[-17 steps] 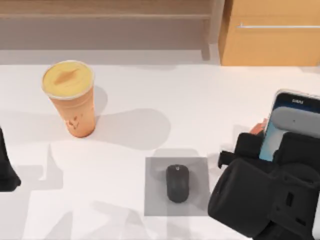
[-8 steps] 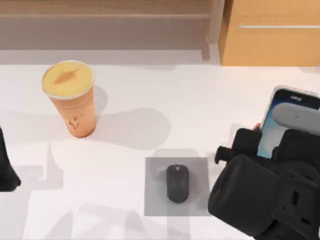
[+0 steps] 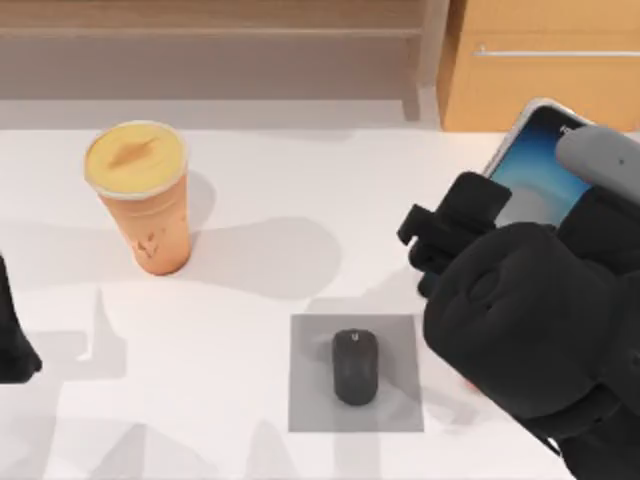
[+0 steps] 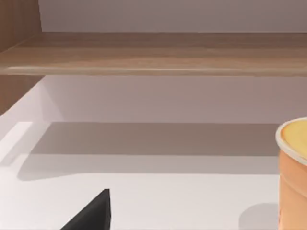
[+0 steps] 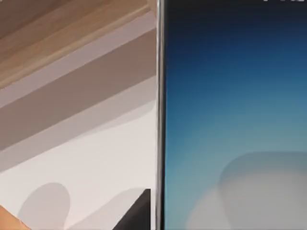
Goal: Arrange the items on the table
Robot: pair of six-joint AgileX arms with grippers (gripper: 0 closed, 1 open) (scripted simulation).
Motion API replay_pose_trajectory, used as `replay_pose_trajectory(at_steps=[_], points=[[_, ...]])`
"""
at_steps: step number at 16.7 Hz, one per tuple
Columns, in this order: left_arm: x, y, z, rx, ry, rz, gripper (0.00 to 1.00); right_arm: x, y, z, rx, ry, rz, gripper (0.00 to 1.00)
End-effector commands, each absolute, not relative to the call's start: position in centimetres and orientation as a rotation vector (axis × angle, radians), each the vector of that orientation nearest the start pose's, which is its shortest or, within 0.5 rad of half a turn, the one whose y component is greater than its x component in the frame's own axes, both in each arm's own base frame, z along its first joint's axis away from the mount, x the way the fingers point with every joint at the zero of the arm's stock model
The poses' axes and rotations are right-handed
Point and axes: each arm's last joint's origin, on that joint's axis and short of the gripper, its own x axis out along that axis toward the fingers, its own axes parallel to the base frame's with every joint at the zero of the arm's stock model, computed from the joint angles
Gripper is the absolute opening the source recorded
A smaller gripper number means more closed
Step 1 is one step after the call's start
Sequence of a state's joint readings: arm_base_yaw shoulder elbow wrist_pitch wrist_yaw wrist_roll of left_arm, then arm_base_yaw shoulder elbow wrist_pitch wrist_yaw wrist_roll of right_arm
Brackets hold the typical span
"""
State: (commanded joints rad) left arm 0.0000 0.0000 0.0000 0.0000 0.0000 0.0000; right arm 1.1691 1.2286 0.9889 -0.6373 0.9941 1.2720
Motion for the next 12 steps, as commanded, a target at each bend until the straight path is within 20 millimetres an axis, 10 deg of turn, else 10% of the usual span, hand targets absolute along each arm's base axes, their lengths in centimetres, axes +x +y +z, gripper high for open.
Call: replay_pose_trajectory(at_steps=[7, 12], points=[[10.6, -0.1, 16.0, 0.0, 0.0, 0.0, 1.0, 13.5, 20.7, 27.0, 0.44, 0.409, -0.129, 0.0], [10.6, -0.1, 16.0, 0.0, 0.0, 0.0, 1.0, 14.9, 19.0, 21.4, 0.143, 0.452, -0.204, 0.0]])
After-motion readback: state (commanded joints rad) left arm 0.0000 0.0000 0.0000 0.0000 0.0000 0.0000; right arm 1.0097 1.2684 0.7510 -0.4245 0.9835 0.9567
